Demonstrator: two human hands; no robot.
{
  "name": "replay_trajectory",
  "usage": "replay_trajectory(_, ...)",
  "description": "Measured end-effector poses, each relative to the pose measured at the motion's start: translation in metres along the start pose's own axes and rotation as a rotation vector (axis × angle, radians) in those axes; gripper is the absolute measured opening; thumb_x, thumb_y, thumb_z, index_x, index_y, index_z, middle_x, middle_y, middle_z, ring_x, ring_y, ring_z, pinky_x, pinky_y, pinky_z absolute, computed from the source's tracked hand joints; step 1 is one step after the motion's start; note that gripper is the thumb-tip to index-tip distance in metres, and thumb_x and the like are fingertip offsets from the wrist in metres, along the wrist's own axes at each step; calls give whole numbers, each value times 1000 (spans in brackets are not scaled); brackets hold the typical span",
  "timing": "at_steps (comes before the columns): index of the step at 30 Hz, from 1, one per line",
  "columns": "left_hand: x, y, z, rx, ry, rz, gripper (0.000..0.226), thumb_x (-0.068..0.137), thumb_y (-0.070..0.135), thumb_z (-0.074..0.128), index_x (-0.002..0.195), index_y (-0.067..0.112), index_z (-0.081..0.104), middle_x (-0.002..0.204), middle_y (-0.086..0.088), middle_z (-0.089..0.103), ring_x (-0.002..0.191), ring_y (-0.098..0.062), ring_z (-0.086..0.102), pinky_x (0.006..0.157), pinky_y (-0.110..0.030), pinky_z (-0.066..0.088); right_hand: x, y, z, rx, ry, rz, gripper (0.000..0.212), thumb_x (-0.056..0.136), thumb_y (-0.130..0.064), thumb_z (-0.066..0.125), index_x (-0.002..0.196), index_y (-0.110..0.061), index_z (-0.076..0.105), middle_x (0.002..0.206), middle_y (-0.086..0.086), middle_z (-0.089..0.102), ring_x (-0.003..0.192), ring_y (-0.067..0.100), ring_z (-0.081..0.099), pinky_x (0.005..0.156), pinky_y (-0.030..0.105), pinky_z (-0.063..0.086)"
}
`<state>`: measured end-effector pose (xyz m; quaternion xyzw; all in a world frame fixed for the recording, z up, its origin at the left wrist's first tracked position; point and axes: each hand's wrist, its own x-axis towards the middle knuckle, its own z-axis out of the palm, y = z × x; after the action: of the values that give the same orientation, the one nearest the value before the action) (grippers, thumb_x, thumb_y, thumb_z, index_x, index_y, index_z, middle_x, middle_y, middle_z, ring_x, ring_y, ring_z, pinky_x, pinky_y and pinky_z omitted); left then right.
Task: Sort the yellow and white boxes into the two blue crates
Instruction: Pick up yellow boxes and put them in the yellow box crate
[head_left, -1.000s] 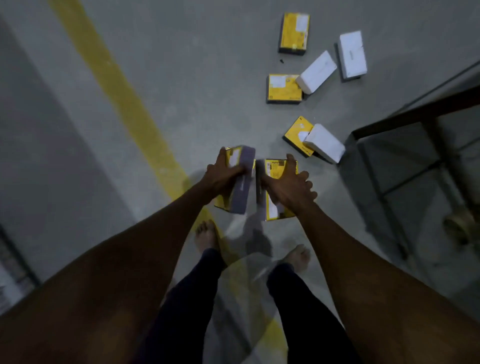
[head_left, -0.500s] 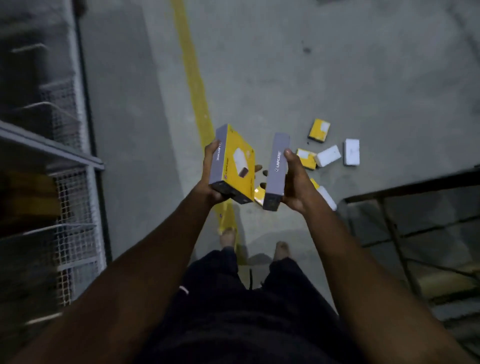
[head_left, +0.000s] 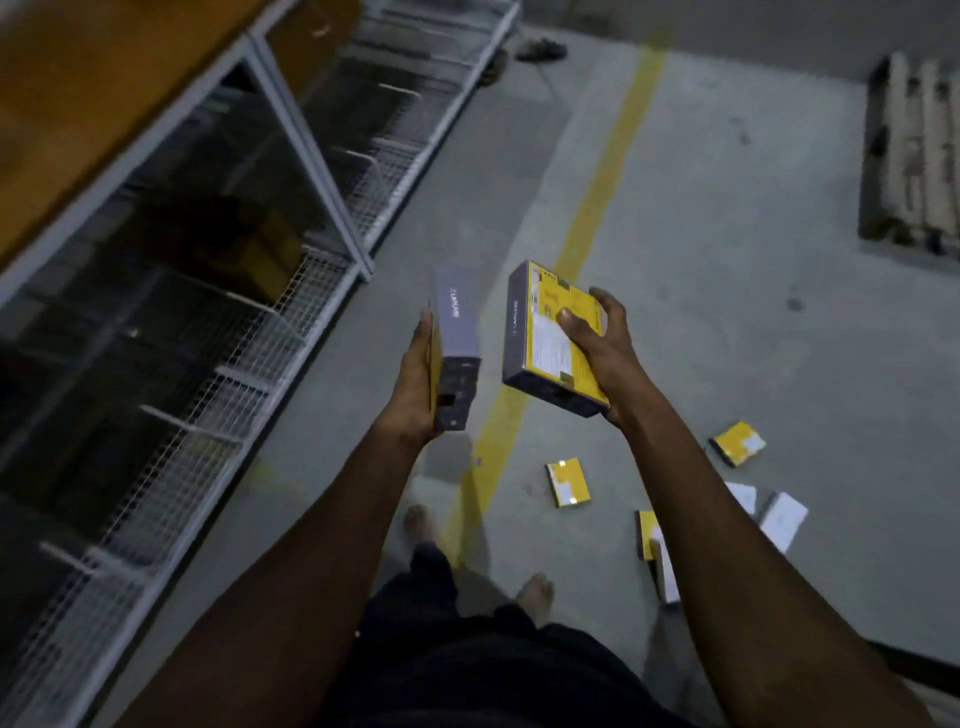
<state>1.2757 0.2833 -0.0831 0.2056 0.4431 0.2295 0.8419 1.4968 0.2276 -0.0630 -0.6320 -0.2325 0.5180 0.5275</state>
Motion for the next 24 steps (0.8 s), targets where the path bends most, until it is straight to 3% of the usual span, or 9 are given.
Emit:
replay_trajectory(2, -36, 9, 6, -185, 88, 145, 52, 95, 59, 39, 77, 23, 71, 45, 4, 54, 33, -9, 50, 36, -10, 37, -3, -4, 24, -43, -66, -24, 63, 87, -30, 70, 140, -30, 35, 126, 2, 56, 102, 24, 66, 83, 38, 57)
replay_trajectory(3, -51, 12, 3, -201, 120, 230, 50, 98, 58, 33, 101, 27, 71, 46, 3, 58, 33, -8, 53, 35, -10, 38, -5, -5, 37, -73, -92, -40, 64, 86, -30, 71, 139, -32, 35, 124, 0, 57, 104, 25, 66, 84, 40, 57)
replay_trajectory(5, -77, 15, -23, -172, 243, 294, 57, 99, 58, 26, 143, 24, 41, 53, 3, 64, 37, -7, 58, 34, -11, 41, -12, -7, 65, -163, -129, -116, 67, 84, -29, 74, 138, -32, 35, 117, -6, 57, 108, 25, 64, 90, 43, 55)
replay_trajectory(7, -98, 22, -62, -237, 290, 350, 51, 98, 54, 37, 137, 22, 45, 83, -8, 74, 57, -12, 70, 46, -21, 54, -21, -8, 95, -297, -175, -223, 76, 78, -31, 79, 138, -36, 34, 119, -6, 56, 108, 21, 62, 93, 43, 53)
replay_trajectory(9, -122, 27, -94, -275, 427, 498, 53, 86, 46, 68, 130, 20, 55, 117, -14, 69, 87, -25, 73, 68, -43, 60, -32, -9, 127, -461, -219, -347, 85, 69, -39, 81, 137, -42, 31, 126, -6, 54, 109, 19, 59, 94, 40, 49)
replay_trajectory(11, -149, 30, -130, -208, 624, 615, 68, 68, 40, 86, 126, 17, 59, 120, -14, 68, 101, -31, 70, 82, -57, 56, -46, -10, 163, -597, -253, -469, 89, 66, -40, 81, 139, -42, 29, 132, -4, 51, 112, 20, 56, 94, 36, 46)
replay_trajectory(14, -198, 37, -172, -120, 813, 711, 44, 79, 24, 80, 114, 17, 56, 108, -4, 70, 97, -25, 69, 87, -55, 55, -68, -6, 227, -675, -295, -609, 99, 65, -39, 82, 145, -38, 23, 137, 1, 49, 119, 24, 52, 98, 38, 43)
replay_trajectory(19, -284, 44, -248, 311, 1200, 882, 51, 75, 29, 82, 116, 19, 55, 105, 0, 67, 98, -21, 65, 88, -40, 53, -124, 16, 336, -830, -345, -852, 94, 73, -37, 76, 150, -25, 23, 147, 6, 40, 127, 30, 45, 93, 43, 45)
replay_trajectory(24, -368, 21, -314, 1025, 1544, 1171, 38, 70, 18, 84, 102, 18, 63, 96, -2, 67, 88, -28, 59, 75, -37, 47, -180, 52, 436, -929, -493, -1423, 50, 73, -18, 69, 118, -16, 46, 105, 19, 58, 93, 35, 48, 70, 43, 44)
